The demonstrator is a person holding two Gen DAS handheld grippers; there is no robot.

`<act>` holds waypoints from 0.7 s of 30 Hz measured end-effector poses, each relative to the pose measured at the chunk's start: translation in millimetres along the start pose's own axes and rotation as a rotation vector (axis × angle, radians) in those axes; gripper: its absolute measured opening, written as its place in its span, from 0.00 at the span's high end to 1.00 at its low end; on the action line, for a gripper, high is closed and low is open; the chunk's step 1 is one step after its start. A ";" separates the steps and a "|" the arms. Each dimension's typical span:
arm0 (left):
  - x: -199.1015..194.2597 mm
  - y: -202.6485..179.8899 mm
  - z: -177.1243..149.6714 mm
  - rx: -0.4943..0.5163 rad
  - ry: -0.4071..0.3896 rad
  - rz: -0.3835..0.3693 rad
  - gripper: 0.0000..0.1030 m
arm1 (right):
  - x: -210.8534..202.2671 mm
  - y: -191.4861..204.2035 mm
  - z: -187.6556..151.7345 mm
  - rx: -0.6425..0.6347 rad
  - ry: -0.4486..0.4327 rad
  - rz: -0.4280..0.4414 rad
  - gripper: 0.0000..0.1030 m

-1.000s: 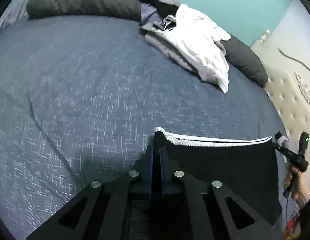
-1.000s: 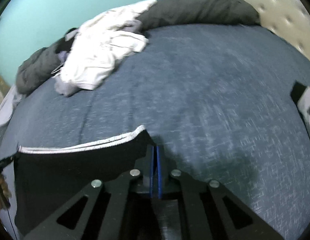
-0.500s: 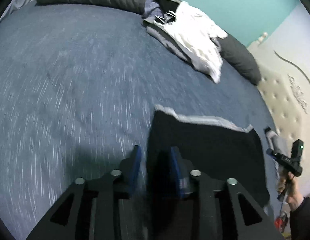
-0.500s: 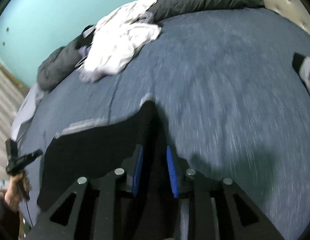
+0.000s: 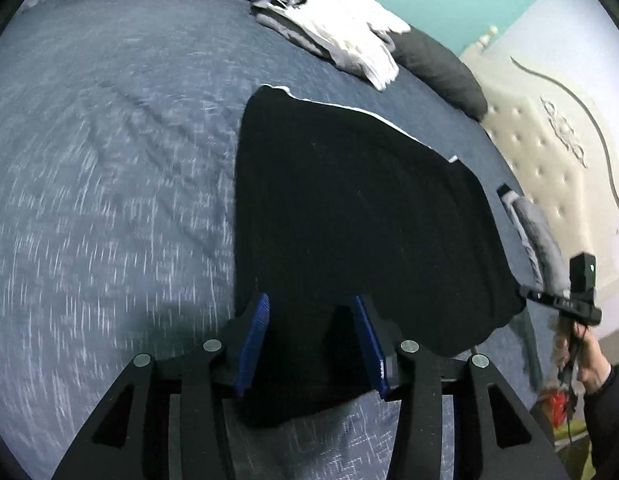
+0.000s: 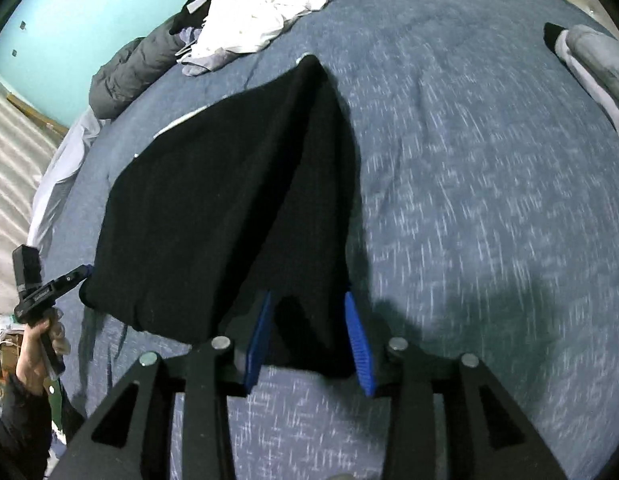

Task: Fold clothes
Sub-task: 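Grasp the folded sweatshirt edge with both tools and pull it straight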

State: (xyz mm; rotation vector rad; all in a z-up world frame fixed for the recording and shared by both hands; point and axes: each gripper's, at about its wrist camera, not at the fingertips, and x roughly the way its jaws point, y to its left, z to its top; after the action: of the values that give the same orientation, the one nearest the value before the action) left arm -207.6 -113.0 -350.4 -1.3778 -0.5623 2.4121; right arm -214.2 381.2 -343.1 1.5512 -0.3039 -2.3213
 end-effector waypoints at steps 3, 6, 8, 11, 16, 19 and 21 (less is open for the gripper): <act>-1.0 2.7 -15.5 -0.056 -0.055 -0.014 0.53 | 1.2 3.3 -9.9 0.006 0.000 -0.022 0.64; 2.8 3.2 -27.3 -0.076 -0.110 -0.009 0.53 | 1.9 6.3 -19.0 0.012 -0.003 -0.044 0.64; 6.0 1.1 -29.9 -0.065 -0.114 0.000 0.53 | 1.4 6.1 -20.3 0.017 -0.018 -0.052 0.73; 10.0 -1.5 -30.5 -0.046 -0.107 0.011 0.53 | 3.1 10.7 -20.4 -0.025 -0.027 -0.098 0.91; 21.8 2.8 -27.3 -0.023 -0.068 0.030 0.60 | -7.1 8.9 -20.5 -0.054 -0.079 -0.168 0.95; 26.3 6.3 -24.8 -0.029 -0.054 0.043 0.69 | -21.3 -3.6 -19.2 -0.011 -0.133 -0.185 0.95; 27.8 10.0 -23.5 -0.039 -0.049 0.040 0.76 | -23.2 -11.2 -19.3 0.011 -0.139 -0.194 0.95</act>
State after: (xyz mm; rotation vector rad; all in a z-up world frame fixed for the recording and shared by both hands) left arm -201.6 -105.1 -386.8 -1.3615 -0.6030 2.4848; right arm -189.9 400.6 -334.7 1.4862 -0.2077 -2.5872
